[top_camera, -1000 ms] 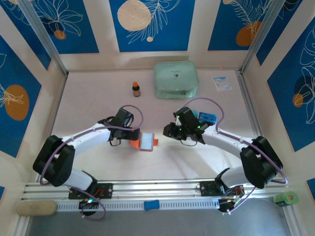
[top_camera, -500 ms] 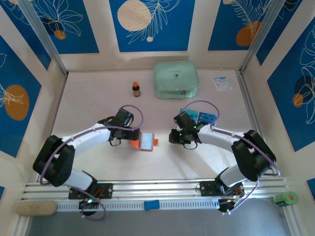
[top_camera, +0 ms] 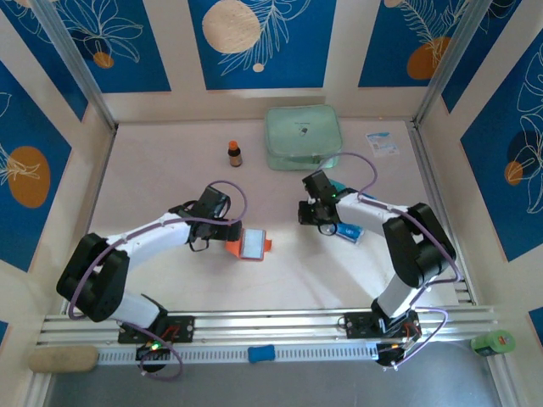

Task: Put the credit cards into the card holder
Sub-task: Rotate the storage box at the middle-right of the table, then move the card holder to the center of the table.

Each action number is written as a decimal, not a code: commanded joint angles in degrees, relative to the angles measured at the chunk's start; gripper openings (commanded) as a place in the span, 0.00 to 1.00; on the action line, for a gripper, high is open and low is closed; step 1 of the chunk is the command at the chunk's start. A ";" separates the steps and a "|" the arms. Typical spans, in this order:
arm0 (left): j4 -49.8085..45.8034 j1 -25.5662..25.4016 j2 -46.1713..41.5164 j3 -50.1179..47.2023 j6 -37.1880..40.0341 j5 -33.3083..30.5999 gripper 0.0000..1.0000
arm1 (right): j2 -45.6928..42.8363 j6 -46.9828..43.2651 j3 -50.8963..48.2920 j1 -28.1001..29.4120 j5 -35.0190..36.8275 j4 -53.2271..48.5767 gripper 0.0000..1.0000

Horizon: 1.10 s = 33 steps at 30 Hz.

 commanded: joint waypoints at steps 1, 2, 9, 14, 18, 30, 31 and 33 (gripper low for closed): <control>0.22 -0.65 -0.49 -0.27 -0.32 1.08 1.00 | 2.78 -4.60 3.78 -2.69 1.93 0.28 0.19; 0.24 -0.64 -0.52 -0.27 -0.32 1.20 1.00 | 3.69 -5.07 4.95 -3.70 1.61 0.38 0.19; 0.16 -0.65 -0.88 -0.32 -0.58 1.30 1.00 | 3.02 -7.63 8.32 -3.30 -4.97 0.71 0.18; 0.58 -0.65 -1.22 -0.80 -0.85 1.28 1.00 | -1.47 -3.62 6.98 3.29 -9.21 -2.11 0.21; 0.61 -0.65 -1.18 -0.80 -0.95 1.41 1.00 | -2.99 2.45 3.97 8.44 -11.09 -2.33 0.35; 0.33 -0.65 -0.96 -0.19 -0.61 1.74 1.00 | 0.53 11.87 1.66 17.97 -7.55 -2.88 0.52; 0.28 -0.63 -0.92 -0.17 -0.60 1.74 1.00 | 0.98 11.96 1.70 18.08 -7.57 -2.74 0.50; 0.36 -0.60 -0.82 -0.10 -0.60 1.74 1.00 | 1.77 12.05 1.79 18.07 -7.73 -2.61 0.43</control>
